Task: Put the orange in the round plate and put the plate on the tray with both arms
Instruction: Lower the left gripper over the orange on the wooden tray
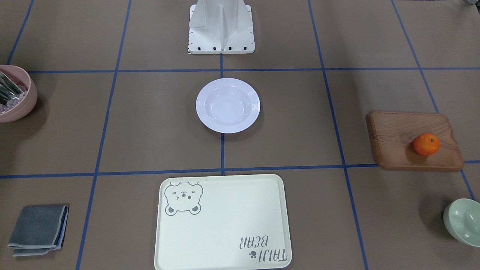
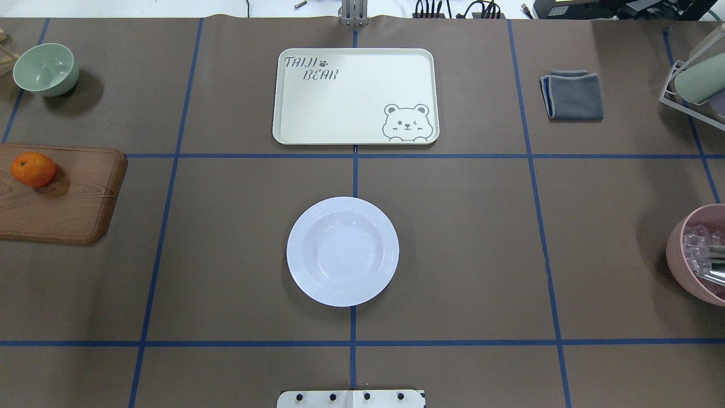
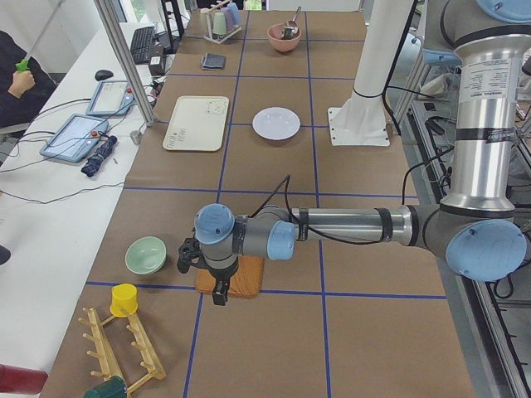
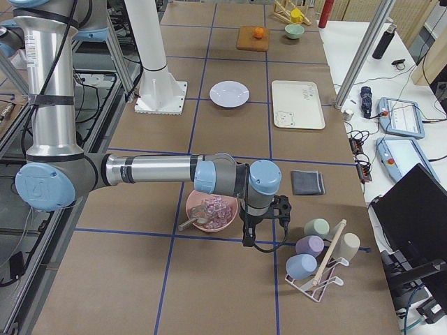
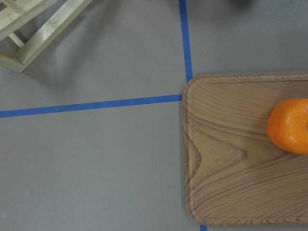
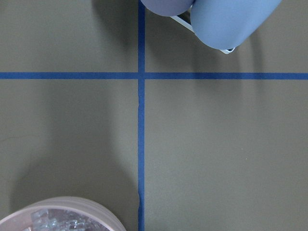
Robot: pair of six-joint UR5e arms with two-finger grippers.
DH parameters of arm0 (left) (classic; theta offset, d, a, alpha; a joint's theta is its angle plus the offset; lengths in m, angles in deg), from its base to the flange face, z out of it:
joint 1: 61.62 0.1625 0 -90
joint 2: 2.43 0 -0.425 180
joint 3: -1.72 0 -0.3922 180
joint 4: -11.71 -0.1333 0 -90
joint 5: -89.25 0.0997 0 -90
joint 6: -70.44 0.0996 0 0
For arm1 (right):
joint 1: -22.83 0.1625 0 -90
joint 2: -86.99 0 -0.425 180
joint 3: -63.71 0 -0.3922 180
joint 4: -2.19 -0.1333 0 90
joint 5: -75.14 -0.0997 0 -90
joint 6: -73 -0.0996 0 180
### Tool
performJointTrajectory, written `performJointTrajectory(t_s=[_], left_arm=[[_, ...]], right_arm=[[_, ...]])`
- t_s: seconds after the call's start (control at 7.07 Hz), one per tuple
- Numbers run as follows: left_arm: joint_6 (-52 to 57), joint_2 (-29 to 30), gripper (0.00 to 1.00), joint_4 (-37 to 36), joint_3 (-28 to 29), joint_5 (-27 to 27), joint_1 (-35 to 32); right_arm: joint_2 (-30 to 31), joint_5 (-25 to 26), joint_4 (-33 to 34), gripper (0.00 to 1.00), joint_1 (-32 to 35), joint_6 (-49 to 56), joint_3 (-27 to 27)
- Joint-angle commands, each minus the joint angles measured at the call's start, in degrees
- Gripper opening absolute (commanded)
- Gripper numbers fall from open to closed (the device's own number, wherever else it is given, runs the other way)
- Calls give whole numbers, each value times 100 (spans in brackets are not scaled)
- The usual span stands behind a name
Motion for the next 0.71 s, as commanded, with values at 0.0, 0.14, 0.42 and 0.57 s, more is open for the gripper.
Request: performJointTrajectory(t_s=[0.0,0.14,0.42,0.57], left_arm=[[-7,-31,98,0,-27,0,0],[-16,-40,98,0,-27,0,0],[10,-6,98,-9,-27,26,0],[11,21,98,-9,-27,26,9]], right_arm=[[-32,-1,0,100,0,-10,20],[-6,-10,0,100,0,-2,-5],[-6,-10,0,100,0,7,21],[3,-10,0,100,0,7,73]])
